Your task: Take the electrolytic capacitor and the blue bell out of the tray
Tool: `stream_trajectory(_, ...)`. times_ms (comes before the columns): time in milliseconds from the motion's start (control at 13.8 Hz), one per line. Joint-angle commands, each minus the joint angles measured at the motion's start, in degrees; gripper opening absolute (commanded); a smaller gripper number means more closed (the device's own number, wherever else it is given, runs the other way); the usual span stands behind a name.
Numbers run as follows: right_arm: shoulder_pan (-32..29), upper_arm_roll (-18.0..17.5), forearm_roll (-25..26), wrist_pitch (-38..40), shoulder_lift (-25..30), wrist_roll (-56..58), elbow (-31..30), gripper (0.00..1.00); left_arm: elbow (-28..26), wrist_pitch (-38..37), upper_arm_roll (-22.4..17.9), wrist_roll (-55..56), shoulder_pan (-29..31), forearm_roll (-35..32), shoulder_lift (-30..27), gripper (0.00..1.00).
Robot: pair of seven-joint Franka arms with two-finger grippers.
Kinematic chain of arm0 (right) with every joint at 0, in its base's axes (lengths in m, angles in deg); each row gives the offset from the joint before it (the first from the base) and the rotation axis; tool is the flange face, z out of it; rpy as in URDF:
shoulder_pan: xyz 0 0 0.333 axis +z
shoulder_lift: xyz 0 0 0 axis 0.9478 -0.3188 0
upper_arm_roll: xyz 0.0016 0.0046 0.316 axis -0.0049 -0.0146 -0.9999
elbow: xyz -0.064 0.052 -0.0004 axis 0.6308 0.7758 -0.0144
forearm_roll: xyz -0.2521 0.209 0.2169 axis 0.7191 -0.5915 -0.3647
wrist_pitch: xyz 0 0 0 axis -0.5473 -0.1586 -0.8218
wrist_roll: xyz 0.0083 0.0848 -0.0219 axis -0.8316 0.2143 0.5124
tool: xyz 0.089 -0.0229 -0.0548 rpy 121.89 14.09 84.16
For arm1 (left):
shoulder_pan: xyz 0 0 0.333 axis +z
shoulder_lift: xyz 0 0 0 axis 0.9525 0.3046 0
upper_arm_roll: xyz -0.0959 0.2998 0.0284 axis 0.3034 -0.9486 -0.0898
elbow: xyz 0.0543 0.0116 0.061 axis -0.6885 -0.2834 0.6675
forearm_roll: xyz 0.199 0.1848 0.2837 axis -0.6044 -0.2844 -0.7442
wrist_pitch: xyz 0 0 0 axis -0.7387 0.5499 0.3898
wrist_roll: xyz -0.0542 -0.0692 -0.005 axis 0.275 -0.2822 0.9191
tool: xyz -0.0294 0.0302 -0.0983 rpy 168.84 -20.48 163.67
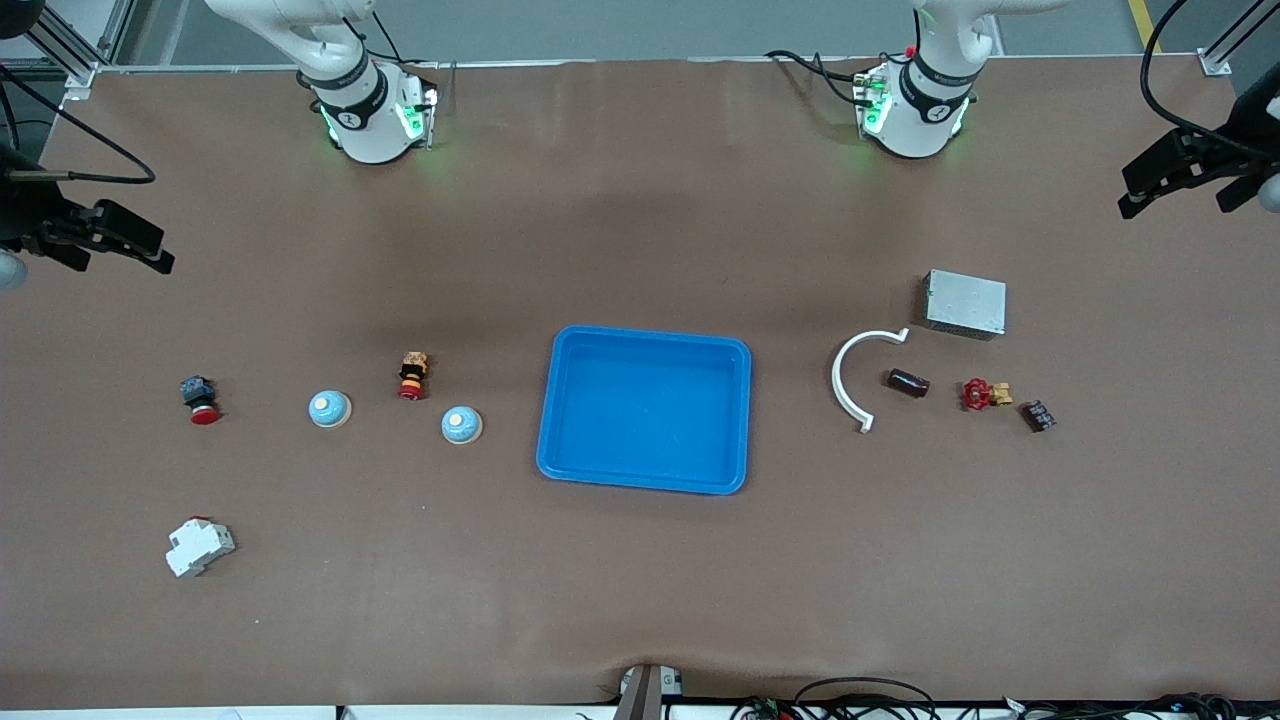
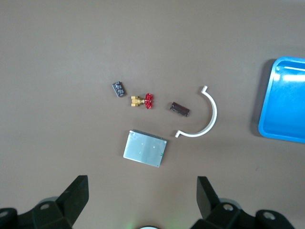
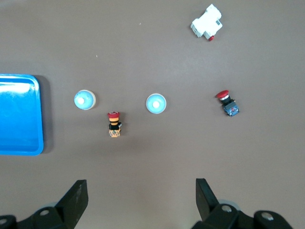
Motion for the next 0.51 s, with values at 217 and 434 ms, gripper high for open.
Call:
stream_trajectory(217,0.06,-0.60,0.23,2.18,0.27,-0.86,1.63,1.00,2.86,-1.85,0.11,1.24,0.46,0.14,2.19,1.00)
stream_trajectory(434,0.06,-0.60,0.66,2.10,0.00,-0.86,2.07,1.00,1.29,-2.47,0.20,1.60,0.38,0.23,1.40,1.00)
